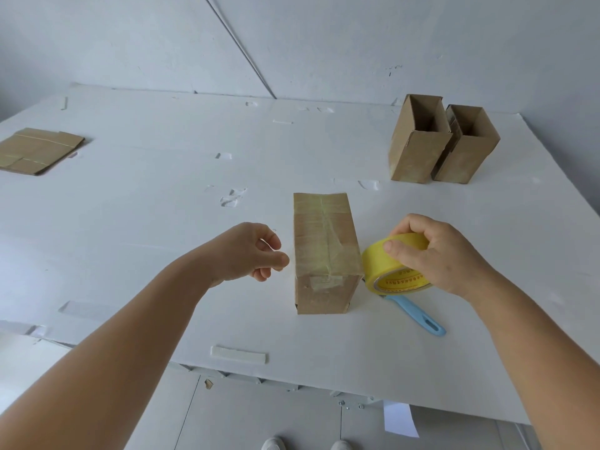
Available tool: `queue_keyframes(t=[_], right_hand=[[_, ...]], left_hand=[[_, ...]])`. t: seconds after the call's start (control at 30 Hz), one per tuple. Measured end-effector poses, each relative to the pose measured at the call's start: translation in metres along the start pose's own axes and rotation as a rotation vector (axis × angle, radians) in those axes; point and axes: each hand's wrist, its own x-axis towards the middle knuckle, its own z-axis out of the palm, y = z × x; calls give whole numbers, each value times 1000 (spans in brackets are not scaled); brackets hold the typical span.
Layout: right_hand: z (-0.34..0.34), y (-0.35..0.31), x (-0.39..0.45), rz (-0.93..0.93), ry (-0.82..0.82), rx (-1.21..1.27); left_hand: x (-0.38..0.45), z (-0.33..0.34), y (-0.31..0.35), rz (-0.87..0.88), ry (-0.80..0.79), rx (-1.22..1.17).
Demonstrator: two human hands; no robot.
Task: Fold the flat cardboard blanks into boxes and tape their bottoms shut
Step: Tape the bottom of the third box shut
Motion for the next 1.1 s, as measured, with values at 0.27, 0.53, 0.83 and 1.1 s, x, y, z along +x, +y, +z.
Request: queue_keyframes(t=[0.27, 0.53, 0.83, 1.1], right_hand=[[13, 5, 3, 12, -34, 108], [14, 2, 2, 6, -11, 66], [19, -3, 1, 19, 6, 46], [19, -9, 0, 56, -4, -7]], left_hand=[[8, 9, -8, 15, -125, -126], [8, 14, -22, -41, -51, -41], [-48, 74, -16, 334, 301, -39], [-42, 88, -25, 338, 214, 135]])
